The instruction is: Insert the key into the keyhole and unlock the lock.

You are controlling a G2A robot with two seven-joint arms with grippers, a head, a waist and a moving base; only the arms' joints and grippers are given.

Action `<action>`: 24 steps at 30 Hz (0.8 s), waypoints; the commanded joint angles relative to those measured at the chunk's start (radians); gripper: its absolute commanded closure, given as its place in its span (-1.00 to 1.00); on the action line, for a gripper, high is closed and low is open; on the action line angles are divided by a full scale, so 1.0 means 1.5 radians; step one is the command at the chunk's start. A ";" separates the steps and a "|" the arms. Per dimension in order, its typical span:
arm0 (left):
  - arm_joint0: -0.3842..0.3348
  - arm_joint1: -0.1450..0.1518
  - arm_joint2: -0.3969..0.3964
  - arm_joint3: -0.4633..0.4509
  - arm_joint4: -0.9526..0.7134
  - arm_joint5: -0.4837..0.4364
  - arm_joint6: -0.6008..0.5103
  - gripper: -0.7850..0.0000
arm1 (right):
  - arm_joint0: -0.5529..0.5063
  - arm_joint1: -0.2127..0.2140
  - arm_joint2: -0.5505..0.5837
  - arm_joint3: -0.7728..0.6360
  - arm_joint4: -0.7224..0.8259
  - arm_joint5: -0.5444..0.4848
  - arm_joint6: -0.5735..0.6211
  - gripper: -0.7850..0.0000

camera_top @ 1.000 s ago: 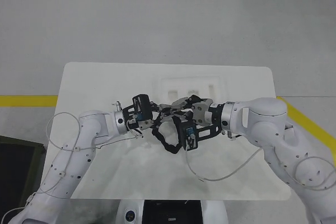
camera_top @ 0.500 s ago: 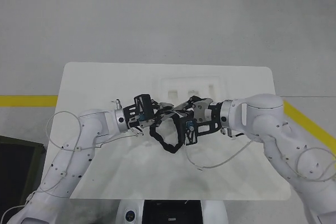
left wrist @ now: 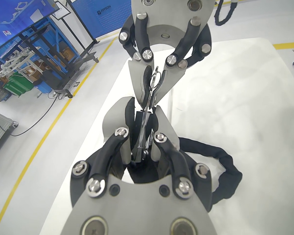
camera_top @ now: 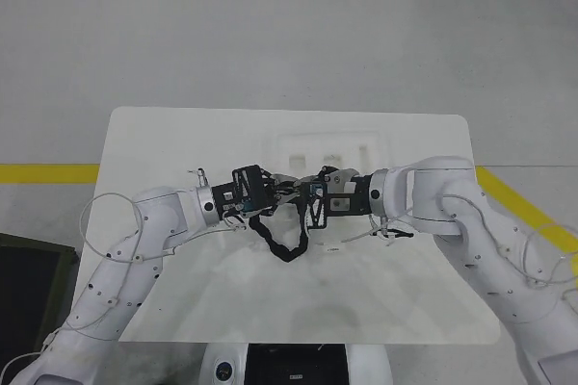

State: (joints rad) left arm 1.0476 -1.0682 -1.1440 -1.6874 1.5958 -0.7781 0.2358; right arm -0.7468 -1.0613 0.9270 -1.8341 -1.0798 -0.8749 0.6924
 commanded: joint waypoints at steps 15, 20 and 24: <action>0.024 0.006 -0.015 -0.013 0.032 0.028 0.029 1.00 | 0.014 -0.003 -0.004 -0.005 0.259 0.167 0.167 0.95; 0.029 0.007 -0.018 -0.013 0.030 0.034 0.031 1.00 | 0.011 -0.002 -0.005 -0.005 0.257 0.167 0.162 -0.25; 0.033 0.008 -0.022 -0.012 0.023 0.041 0.035 1.00 | 0.006 -0.001 -0.001 -0.006 0.250 0.179 0.146 -1.00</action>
State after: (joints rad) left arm 1.0949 -1.0566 -1.1755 -1.7066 1.6327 -0.7187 0.2881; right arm -0.7368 -1.0636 0.9237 -1.8429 -0.7031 -0.6099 0.9163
